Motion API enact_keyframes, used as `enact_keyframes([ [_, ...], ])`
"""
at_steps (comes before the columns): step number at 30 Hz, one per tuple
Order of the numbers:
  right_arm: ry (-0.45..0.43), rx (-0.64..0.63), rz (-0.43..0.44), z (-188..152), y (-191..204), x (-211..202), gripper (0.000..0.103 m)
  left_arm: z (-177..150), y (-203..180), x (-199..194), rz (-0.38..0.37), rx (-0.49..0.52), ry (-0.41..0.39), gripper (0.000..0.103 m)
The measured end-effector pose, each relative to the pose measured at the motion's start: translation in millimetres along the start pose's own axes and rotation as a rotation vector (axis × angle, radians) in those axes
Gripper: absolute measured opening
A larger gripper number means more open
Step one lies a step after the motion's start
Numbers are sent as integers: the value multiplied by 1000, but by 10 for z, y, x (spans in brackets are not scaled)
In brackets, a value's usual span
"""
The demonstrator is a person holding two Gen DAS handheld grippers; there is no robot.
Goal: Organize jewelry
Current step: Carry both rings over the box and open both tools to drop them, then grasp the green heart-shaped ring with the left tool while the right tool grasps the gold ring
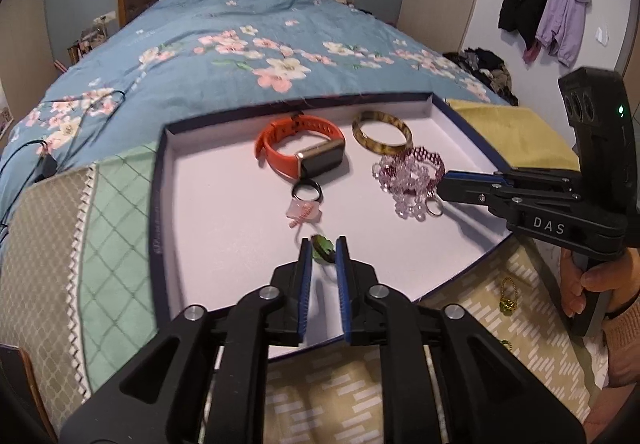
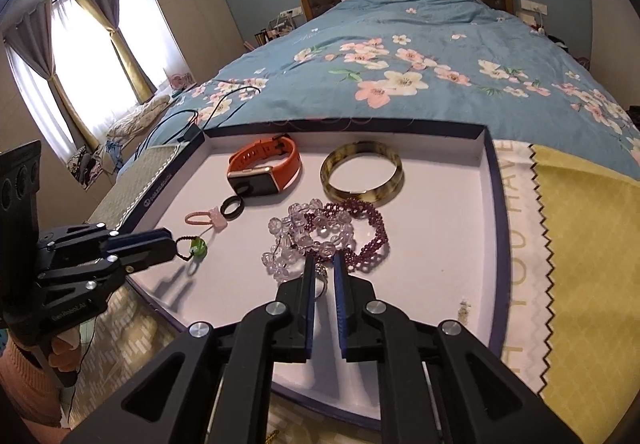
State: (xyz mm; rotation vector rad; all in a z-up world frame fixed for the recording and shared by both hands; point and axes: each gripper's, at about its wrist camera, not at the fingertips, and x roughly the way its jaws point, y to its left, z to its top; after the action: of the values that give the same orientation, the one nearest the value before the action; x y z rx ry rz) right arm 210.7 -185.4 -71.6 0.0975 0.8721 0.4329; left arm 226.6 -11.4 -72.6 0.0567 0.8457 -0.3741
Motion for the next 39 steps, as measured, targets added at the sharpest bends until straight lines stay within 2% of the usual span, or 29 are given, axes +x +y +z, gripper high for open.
enact_keyframes([
  [4,-43,-15,4,-19,38,-197,10,-39,-33,-250,-4,19,-60,17],
  [7,-71,-42,23,-75,103,-384,19,-110,-101,-437,-55,38,-90,21],
  [9,-77,-64,40,-151,154,-503,20,-186,-184,-526,-93,61,-98,26],
  [15,-30,-80,62,-423,209,-650,22,-457,-535,-563,-200,147,-57,32],
  [18,-1,-86,47,-546,221,-631,22,-590,-708,-492,-205,200,-22,35],
  [23,36,-73,58,-705,223,-574,24,-699,-842,-395,-228,226,18,40],
  [27,52,-63,71,-773,234,-542,25,-720,-898,-318,-233,229,40,40],
  [34,65,-74,58,-774,287,-501,25,-688,-934,-146,-227,227,90,33],
  [39,73,-76,51,-772,291,-480,24,-661,-917,-101,-233,211,98,22],
])
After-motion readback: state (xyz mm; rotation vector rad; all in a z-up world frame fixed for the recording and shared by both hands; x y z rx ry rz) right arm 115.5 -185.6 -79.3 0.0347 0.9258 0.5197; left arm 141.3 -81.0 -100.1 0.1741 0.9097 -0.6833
